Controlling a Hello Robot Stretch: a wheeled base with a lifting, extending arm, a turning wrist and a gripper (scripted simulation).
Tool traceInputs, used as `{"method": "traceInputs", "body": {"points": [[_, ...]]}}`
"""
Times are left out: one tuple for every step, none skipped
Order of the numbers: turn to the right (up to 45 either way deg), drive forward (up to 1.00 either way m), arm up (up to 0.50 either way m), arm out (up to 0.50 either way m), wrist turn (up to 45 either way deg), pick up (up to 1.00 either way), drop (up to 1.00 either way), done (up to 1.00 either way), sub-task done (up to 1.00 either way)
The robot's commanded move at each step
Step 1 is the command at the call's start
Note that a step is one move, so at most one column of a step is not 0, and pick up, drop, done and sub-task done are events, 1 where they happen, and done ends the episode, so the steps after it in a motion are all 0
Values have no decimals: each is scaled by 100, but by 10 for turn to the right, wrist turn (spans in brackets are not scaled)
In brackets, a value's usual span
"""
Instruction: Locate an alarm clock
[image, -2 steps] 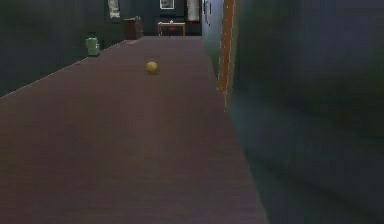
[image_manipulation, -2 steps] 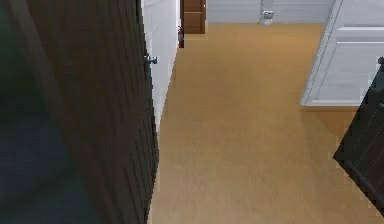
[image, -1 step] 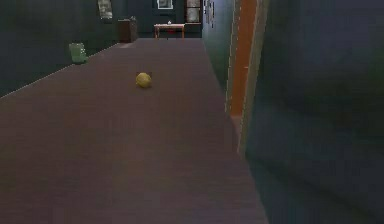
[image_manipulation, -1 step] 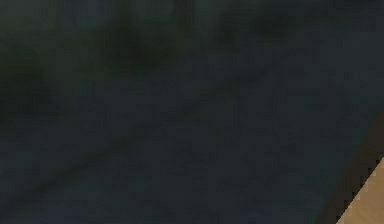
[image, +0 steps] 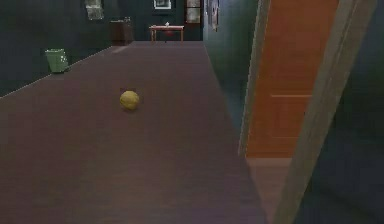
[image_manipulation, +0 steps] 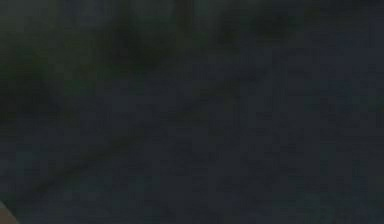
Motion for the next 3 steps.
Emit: {"method": "traceInputs", "body": {"points": [[0,100,0,0,0,0,0,0,0],[-30,0,0,0,0,0,0,0,0],[0,25,0,0,0,0,0,0,0]]}}
